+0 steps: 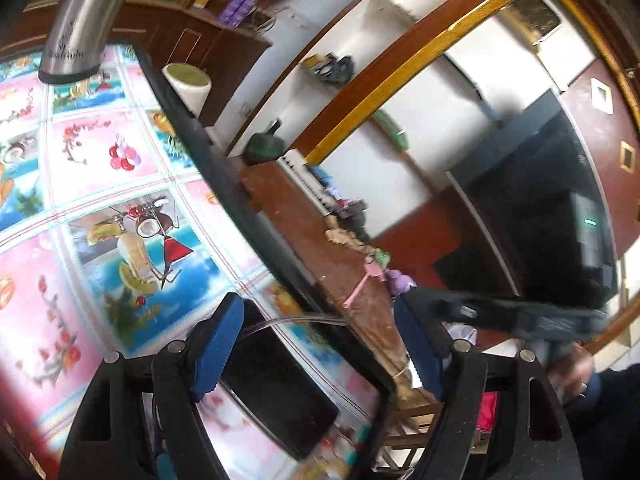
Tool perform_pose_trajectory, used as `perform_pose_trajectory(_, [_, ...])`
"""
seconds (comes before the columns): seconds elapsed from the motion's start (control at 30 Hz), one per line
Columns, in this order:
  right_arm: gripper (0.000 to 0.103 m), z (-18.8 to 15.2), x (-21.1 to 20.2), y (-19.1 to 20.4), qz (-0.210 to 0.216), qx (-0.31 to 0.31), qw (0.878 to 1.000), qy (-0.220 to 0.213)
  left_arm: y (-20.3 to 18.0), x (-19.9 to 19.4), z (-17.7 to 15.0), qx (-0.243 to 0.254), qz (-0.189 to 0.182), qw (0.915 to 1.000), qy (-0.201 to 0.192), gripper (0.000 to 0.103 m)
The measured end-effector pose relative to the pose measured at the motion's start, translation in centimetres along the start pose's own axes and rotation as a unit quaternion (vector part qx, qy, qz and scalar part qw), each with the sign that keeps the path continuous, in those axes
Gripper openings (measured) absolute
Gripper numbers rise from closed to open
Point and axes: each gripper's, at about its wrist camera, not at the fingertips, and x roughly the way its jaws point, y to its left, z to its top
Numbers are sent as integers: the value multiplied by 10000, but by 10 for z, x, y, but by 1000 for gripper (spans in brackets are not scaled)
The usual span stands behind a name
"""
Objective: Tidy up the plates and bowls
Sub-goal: 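Carry the stack with both grippers to the table middle and release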
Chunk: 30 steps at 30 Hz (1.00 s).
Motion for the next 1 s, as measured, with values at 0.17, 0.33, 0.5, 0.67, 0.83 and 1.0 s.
perform_pose_trajectory(0.17, [15,2,5,-19,32,40,9999,134,2,15,6,30,261,9994,-214,78])
perform_pose_trajectory(0.33, [15,10,14,-29,62,-41,9996,270,-9,20,15,176,591,9977,-280,82])
perform_pose_trajectory(0.5, [15,30,20,-26,72,-355,9991,204,-21,-4,13,156,989,9938,-481,83])
perform_pose_trajectory(0.67, [15,43,31,-3,279,-707,9968,251,-35,-59,-10,146,1379,9861,-920,84])
perform_pose_trajectory(0.83, [22,38,26,44,452,-1111,9928,-24,-47,-118,-58,243,1705,9780,-1177,92])
perform_pose_trajectory(1.0, [61,-2,20,104,628,-1436,9873,-262,-44,-173,-114,95,2196,9661,-1353,94])
